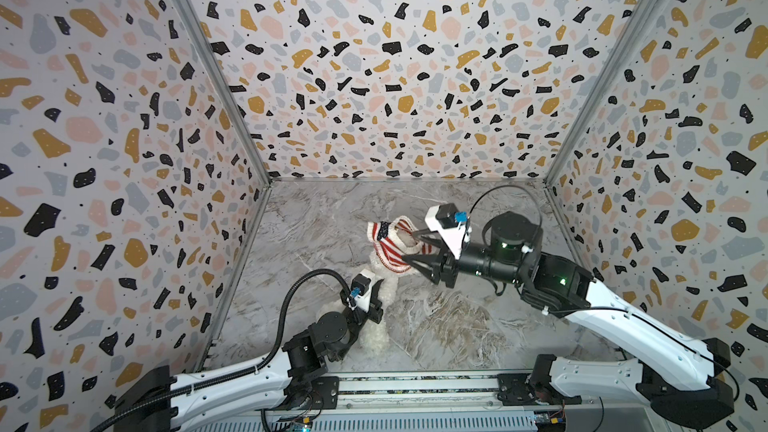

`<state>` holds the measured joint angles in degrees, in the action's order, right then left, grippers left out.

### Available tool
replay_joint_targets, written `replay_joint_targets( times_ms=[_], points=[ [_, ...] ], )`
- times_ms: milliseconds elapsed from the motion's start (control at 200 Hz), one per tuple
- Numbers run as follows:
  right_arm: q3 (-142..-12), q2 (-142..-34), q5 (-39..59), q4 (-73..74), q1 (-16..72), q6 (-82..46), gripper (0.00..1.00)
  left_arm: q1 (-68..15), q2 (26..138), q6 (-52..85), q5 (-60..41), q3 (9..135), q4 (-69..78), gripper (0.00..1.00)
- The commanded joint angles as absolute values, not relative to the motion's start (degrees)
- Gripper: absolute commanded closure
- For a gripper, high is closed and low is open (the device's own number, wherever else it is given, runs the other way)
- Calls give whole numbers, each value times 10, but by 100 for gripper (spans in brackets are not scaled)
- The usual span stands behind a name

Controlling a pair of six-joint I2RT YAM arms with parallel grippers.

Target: Dress the teddy bear

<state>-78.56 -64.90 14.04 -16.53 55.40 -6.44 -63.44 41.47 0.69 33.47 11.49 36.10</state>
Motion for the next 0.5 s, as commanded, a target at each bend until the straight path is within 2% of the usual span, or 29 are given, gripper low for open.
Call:
replay_joint_targets(
  times_ms=[0,85,230,496],
  points=[
    [-851,-689,190,-251,496,-119,52,-636,406,-9,334,115,410,100],
    [-901,-732,182,-311,467,-103,61,-636,410,-13,328,120,404,100],
    [-963,-794,180,-383,454,-69,67,-636,411,-15,326,125,396,100],
    [-967,-833,178,-421,448,-40,74,-635,425,-16,329,126,398,100]
  ],
)
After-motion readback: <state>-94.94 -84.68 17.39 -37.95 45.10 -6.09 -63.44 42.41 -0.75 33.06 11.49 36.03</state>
